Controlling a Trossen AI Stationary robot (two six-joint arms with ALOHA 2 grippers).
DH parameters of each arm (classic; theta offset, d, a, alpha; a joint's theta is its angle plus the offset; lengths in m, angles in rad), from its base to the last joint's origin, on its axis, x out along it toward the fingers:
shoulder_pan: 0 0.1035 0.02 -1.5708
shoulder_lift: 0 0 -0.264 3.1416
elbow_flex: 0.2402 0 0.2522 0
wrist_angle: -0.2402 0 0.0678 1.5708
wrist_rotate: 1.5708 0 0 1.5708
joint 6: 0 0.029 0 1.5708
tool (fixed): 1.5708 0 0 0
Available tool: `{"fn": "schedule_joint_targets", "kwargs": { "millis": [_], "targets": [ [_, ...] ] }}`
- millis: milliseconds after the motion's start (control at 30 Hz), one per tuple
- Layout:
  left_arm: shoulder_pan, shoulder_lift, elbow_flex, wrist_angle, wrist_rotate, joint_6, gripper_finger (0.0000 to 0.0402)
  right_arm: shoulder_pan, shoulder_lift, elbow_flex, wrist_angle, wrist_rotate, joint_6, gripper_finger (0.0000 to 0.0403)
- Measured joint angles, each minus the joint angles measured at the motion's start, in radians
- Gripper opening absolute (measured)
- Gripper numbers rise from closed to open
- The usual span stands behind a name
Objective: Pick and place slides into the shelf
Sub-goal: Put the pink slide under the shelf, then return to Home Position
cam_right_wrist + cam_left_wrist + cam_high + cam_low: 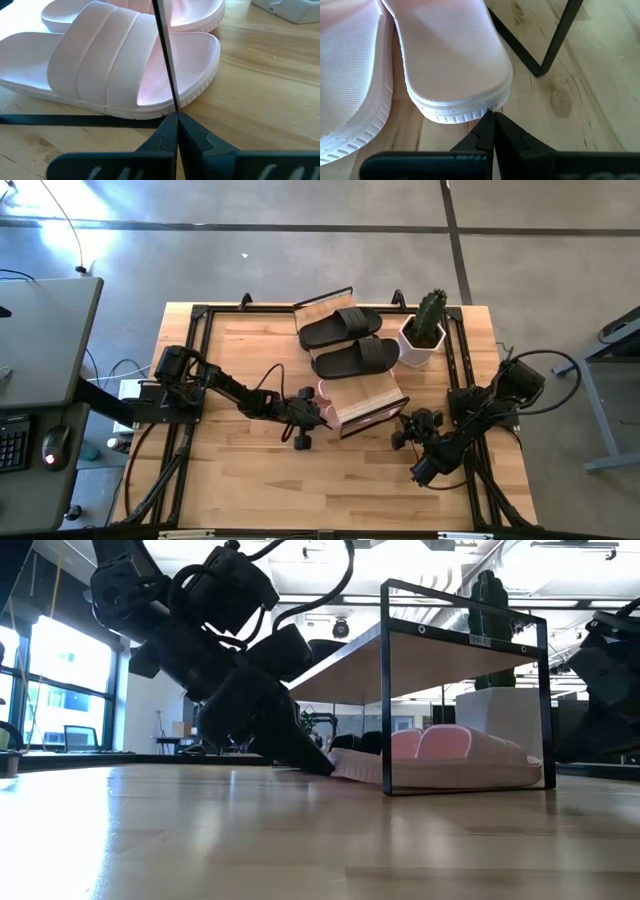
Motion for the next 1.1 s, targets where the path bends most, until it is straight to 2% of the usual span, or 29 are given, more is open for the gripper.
{"fn": "schedule_joint_targets", "kwargs": {
  "millis": [367, 533, 667, 933, 1100],
  "targets": [
    [0.0, -0.008, 0.002, -0.097, -0.004, 0.02, 0.0, 0.0, 0.0, 0.0, 0.0, -0.001, 0.003, 0.0],
    [0.0, -0.078, 0.0, -0.239, -0.032, 0.004, 0.0, 0.002, 0.0, 0.0, -0.006, -0.018, 0.011, 0.0],
    [0.0, -0.171, 0.0, -0.374, -0.083, -0.004, 0.0, 0.025, 0.0, 0.0, -0.033, -0.078, 0.021, 0.0],
    [0.0, -0.265, 0.0, -0.407, -0.071, -0.044, 0.0, 0.111, -0.055, 0.0, -0.089, -0.162, 0.047, 0.0],
    [0.0, -0.304, 0.0, -0.459, -0.051, -0.073, 0.0, 0.177, -0.14, 0.0, -0.176, -0.261, 0.045, 0.0]
  ]
}}
